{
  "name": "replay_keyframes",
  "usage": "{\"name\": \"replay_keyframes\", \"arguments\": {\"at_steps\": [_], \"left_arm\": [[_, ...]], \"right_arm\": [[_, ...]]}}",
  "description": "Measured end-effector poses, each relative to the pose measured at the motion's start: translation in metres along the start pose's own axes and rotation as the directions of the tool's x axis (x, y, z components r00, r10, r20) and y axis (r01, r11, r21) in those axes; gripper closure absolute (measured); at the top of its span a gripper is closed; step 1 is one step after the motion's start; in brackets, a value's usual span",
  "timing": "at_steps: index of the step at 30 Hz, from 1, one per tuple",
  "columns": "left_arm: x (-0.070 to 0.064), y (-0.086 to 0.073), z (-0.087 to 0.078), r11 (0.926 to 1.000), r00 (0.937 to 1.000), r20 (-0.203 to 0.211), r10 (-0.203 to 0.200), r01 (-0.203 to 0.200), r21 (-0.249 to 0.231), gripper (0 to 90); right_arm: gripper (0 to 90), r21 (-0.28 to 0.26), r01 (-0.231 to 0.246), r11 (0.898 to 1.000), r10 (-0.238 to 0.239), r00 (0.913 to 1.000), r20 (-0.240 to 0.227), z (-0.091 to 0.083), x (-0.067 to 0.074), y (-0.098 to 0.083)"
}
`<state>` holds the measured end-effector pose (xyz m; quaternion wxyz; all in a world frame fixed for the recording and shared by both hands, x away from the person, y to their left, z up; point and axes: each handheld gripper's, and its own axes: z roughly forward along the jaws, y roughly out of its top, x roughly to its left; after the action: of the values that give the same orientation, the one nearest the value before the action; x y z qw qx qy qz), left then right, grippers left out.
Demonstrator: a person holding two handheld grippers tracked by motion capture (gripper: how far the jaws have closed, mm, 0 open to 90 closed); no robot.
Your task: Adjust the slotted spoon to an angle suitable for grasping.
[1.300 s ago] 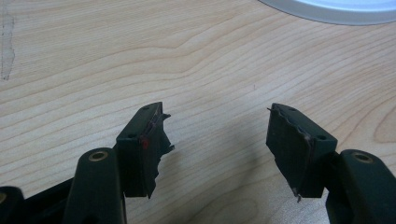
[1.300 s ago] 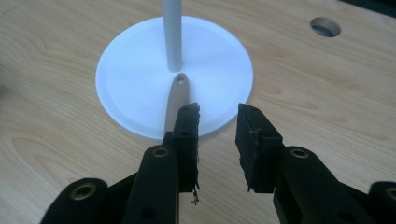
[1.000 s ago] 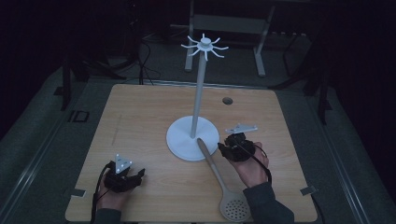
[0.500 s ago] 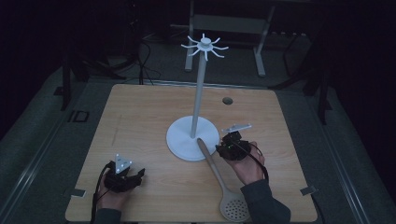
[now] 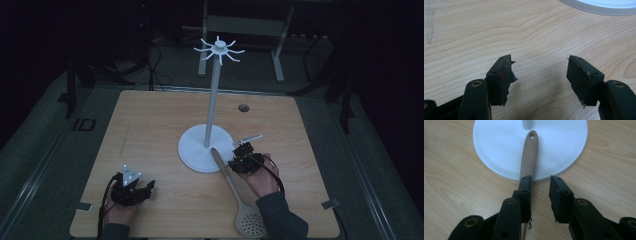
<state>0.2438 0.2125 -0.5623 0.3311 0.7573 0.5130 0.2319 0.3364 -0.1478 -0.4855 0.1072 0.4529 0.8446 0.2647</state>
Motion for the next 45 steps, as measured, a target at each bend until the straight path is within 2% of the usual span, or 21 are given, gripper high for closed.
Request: {"name": "replay_keyframes", "arguments": {"at_steps": [28,36,45], "left_arm": [[0.000,0.000,-0.001,1.0000,1.0000,0.000,-0.003,0.003,-0.003,37.5],[0.000,0.000,-0.001,1.0000,1.0000,0.000,-0.002,0.002,-0.003,37.5],[0.000,0.000,0.000,1.0000,1.0000,0.000,-0.002,0.002,-0.002,37.5]], "right_arm": [[69.6,0.083,0.004,0.997,0.000,0.9986,-0.054,0.025,0.009,-0.005],[68.2,0.125,0.010,0.992,-0.001,0.9974,-0.073,0.034,0.013,-0.007],[70.2,0.181,0.012,0.983,-0.003,0.9986,-0.052,0.044,0.012,-0.010]]}}
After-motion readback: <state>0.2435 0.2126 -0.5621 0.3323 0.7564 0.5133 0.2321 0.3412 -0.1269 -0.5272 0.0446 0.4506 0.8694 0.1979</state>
